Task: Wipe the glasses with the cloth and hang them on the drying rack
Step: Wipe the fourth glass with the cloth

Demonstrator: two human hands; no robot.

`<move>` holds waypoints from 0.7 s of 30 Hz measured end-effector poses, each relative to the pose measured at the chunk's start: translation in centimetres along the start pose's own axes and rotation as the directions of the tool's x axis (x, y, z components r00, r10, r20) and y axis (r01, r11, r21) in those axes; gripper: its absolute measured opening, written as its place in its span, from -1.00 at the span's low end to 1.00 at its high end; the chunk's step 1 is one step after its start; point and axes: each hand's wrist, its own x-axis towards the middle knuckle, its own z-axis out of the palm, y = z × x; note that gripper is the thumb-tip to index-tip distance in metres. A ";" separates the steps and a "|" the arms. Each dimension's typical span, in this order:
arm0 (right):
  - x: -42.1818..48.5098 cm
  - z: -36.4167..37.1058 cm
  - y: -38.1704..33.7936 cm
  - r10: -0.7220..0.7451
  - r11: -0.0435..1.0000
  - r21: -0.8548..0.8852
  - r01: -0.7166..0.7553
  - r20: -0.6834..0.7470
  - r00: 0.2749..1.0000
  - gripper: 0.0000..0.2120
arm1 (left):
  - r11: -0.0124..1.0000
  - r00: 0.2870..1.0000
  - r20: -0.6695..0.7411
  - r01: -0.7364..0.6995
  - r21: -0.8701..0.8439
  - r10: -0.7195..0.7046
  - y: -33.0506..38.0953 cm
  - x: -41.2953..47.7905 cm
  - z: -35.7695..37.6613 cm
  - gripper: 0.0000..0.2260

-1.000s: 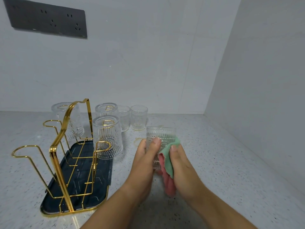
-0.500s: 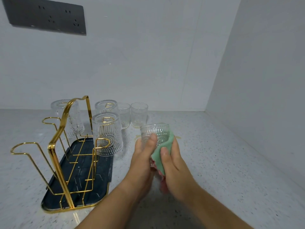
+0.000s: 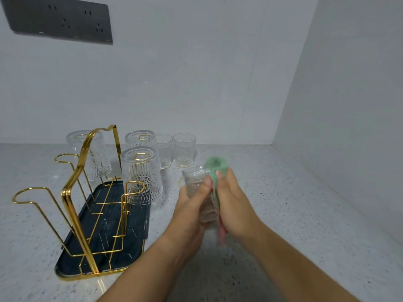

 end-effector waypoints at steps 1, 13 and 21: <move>-0.6 0.4 0.6 -0.010 1.000 0.027 0.009 0.034 0.999 -0.69 | 1.000 1.000 -0.029 -0.001 -0.025 0.000 0.2 0.1 -0.2 0.01; -1.2 -1.1 0.4 -0.024 0.999 0.033 0.025 -0.027 0.999 -0.55 | 0.997 0.998 0.005 0.056 -0.059 -0.056 0.5 0.7 -0.4 -0.12; -1.1 0.4 2.4 -0.076 0.997 0.036 0.075 0.020 0.997 -0.37 | 0.993 0.993 0.047 0.114 -0.026 -0.113 0.0 0.1 -0.5 -0.24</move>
